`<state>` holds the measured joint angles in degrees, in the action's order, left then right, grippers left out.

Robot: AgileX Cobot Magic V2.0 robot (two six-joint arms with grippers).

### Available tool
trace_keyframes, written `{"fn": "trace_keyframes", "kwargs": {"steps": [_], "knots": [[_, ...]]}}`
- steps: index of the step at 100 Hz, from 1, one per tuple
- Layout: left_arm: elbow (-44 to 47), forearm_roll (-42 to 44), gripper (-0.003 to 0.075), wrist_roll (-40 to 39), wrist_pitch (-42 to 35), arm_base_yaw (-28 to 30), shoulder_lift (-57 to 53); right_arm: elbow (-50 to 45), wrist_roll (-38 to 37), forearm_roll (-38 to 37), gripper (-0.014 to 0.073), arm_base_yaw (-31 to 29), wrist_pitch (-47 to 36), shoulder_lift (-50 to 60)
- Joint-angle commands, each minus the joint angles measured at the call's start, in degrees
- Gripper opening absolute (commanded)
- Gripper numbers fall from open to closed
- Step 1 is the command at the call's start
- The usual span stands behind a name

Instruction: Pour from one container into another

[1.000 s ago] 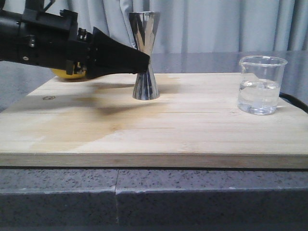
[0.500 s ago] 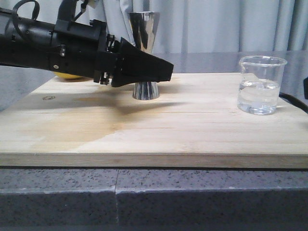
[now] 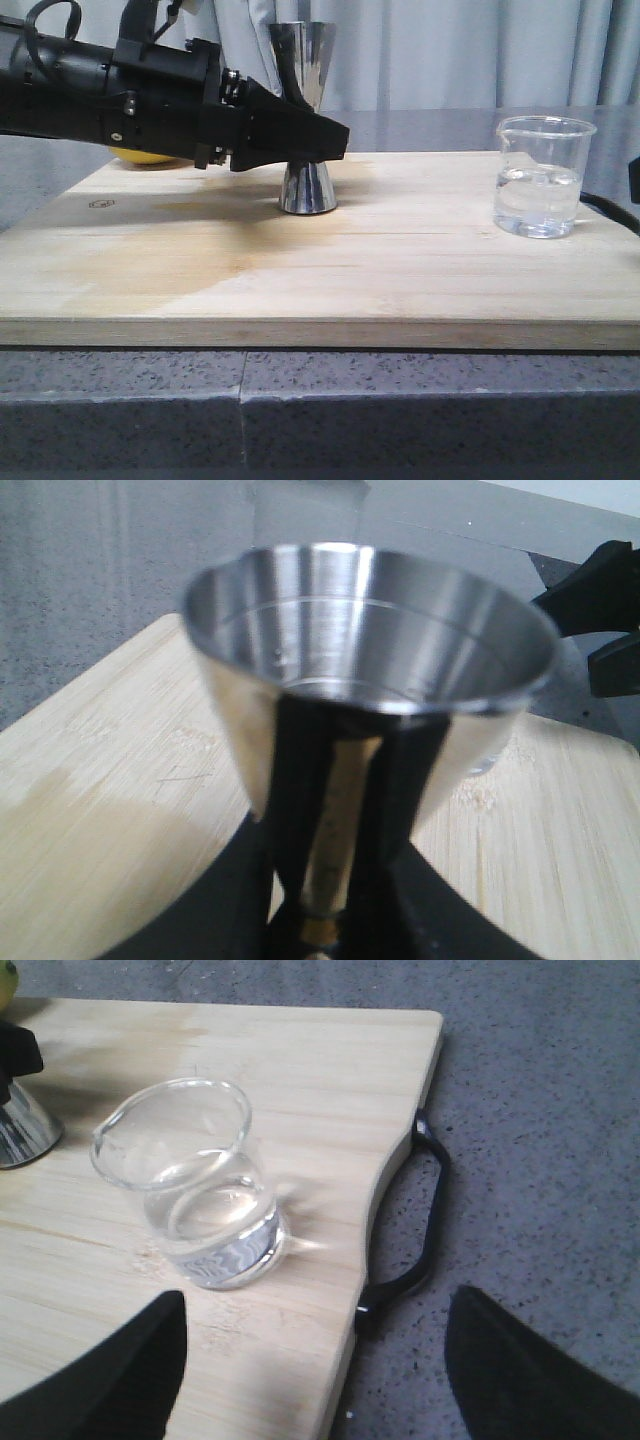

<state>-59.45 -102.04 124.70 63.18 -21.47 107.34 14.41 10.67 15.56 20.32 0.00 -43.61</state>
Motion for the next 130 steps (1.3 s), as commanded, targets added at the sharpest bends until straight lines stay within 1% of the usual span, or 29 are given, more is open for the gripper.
{"fn": "trace_keyframes", "kwargs": {"steps": [1, 13, 23, 48, 71, 98, 130], "knots": [[-1.41, -3.95, -0.002, -0.07, 4.28, -0.07, -2.53, 1.39, 0.67, -0.15, 0.0468, 0.3, -4.72, -0.15], [-2.36, -3.95, -0.002, -0.07, 7.48, -0.07, -2.64, 1.39, 0.67, -1.77, 0.0468, 2.75, -5.01, -0.15], [-4.15, -3.84, -0.002, -4.11, 8.03, -0.07, -3.15, 1.39, 0.67, -2.9, 0.0468, 4.53, -7.09, -1.78], [-8.12, -2.17, -0.002, -7.6, 7.97, -0.07, -5.46, 1.39, 0.67, -3.09, 0.0469, 4.56, -14.29, -8.29], [-8.62, -1.21, -0.002, -8.68, 7.34, -0.07, -6.02, 1.39, 0.67, -4.38, 0.0469, 5.1, -20.95, -12.36], [-8.62, -1.05, -0.002, -8.68, 7.22, -0.07, -6.02, 1.39, 0.67, -4.59, 0.0469, 10.23, -27.07, -15.96], [-8.62, -0.63, -0.002, -8.87, 7.22, -0.07, -6.02, 1.39, 0.67, -4.59, 0.0468, 10.34, -36.47, -23.37]]}}
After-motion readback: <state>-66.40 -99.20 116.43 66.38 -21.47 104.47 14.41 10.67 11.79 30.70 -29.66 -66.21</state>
